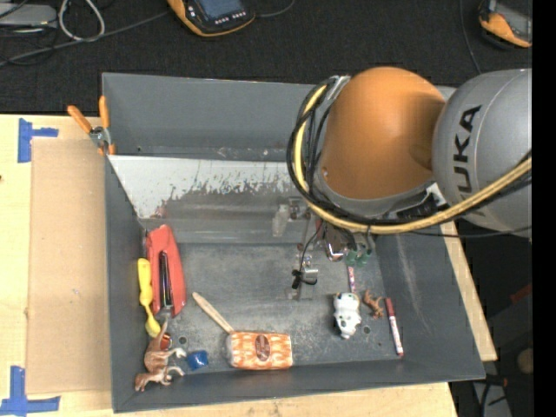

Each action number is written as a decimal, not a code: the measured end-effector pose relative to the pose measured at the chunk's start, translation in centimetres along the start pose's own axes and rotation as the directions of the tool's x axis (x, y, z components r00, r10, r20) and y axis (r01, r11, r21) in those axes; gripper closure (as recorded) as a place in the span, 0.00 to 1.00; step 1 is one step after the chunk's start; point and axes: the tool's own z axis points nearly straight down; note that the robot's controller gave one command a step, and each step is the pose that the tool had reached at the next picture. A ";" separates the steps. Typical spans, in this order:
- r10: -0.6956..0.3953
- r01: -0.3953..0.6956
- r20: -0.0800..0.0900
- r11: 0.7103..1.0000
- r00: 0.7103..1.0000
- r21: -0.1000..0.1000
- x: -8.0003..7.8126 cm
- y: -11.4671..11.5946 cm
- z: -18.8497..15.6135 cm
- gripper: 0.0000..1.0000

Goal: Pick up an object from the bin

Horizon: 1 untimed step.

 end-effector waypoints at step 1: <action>0.060 -0.060 -0.002 0.998 0.998 0.001 4.3 -1.6 4.6 0.00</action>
Offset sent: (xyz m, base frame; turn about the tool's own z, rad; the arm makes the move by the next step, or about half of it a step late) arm -0.0595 -0.0137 -0.1037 -0.0036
